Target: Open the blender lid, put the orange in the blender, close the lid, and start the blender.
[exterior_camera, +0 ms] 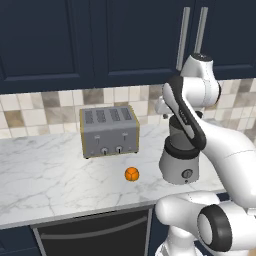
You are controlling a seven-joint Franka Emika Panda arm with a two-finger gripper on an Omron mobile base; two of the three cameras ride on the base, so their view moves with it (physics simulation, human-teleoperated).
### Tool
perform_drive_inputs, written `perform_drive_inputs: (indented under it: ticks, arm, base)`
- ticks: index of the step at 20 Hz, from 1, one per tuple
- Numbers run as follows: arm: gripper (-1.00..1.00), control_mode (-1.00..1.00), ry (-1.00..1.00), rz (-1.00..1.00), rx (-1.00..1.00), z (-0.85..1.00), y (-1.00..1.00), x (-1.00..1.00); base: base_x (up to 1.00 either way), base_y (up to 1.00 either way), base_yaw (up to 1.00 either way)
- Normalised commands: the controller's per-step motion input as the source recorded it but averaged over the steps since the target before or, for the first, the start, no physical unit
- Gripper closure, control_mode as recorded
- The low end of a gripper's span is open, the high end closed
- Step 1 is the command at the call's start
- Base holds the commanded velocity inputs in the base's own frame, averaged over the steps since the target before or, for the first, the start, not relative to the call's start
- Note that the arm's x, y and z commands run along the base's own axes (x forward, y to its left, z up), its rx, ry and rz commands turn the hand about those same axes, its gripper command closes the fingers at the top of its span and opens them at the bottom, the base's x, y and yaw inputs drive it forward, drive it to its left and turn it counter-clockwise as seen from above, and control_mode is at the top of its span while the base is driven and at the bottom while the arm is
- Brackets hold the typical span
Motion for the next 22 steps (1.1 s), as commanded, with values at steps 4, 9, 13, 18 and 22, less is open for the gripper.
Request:
perform_drive_inputs:
  ticks: [4, 9, 13, 18, 22]
  arm:
    - [-1.0, -1.0, 0.0, 0.0, 0.0, 0.0, 0.0, 0.0]
    - [-1.0, -1.0, 0.0, 0.0, 0.0, 0.0, 0.0, 0.0]
    - [-1.0, -1.0, 0.0, 0.0, 0.0, 0.0, -0.07, -0.09]
    - [-1.0, -1.0, 0.0, 0.0, 0.0, 0.0, 0.04, -0.35]
    - [-1.0, -1.0, 0.03, 0.0, 0.0, 0.0, 0.09, -0.09]
  base:
    - [0.0, 0.0, 0.0]
    - [0.0, 0.0, 0.0]
    - [0.0, 0.0, 0.0]
    - [0.0, 0.0, 0.0]
    - [0.0, 0.0, 0.0]
